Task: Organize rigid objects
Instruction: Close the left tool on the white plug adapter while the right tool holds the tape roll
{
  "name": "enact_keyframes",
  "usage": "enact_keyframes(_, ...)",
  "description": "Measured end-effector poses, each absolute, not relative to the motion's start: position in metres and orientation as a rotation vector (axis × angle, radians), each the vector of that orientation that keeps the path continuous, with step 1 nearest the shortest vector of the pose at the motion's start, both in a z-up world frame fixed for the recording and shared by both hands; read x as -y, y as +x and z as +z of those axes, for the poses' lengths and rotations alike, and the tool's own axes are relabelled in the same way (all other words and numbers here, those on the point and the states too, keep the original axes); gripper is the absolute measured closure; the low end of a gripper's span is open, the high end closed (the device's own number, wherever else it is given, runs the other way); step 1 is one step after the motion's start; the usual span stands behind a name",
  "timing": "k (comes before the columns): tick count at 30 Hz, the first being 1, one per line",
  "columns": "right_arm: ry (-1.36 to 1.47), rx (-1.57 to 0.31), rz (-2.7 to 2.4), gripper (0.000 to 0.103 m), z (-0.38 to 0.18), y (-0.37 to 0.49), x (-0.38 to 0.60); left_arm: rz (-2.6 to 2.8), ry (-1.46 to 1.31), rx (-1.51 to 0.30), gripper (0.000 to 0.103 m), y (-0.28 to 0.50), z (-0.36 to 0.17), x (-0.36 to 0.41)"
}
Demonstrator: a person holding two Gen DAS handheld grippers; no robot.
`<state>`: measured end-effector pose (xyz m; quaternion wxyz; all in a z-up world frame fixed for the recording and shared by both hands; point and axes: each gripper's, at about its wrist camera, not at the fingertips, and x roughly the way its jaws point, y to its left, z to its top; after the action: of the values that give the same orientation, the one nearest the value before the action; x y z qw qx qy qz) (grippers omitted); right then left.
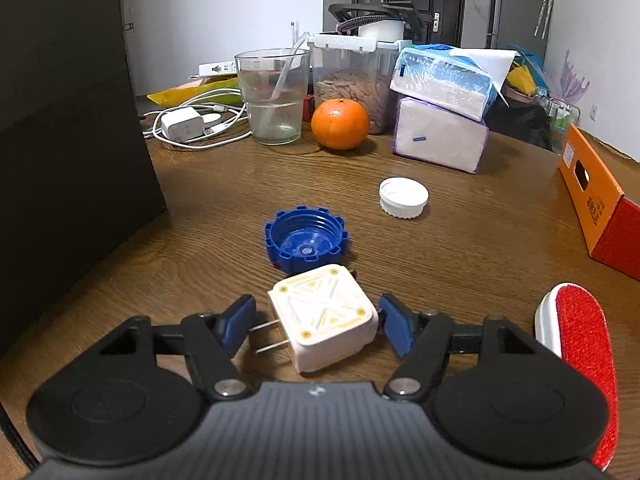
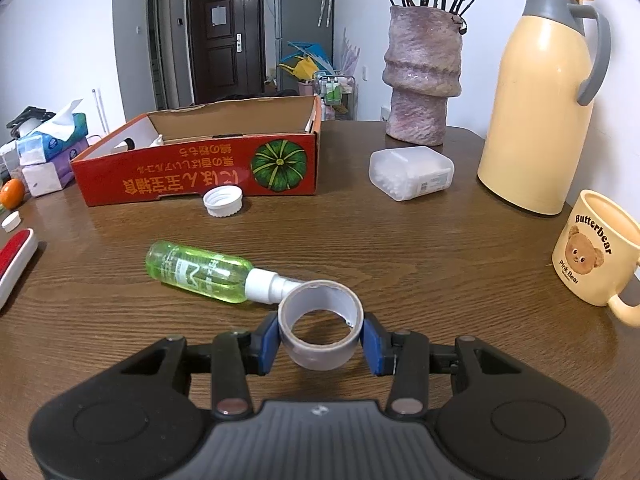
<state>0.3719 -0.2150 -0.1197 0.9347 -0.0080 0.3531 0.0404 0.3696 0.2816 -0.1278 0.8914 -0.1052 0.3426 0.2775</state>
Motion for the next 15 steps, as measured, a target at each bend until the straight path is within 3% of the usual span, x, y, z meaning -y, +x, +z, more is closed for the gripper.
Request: enact_keyframes(15,-0.005,-0.711,0.097,0.061,-0.115,0.365,0.21,0.581,-0.271,-0.667,0.034,0.351,-0.119,-0.286)
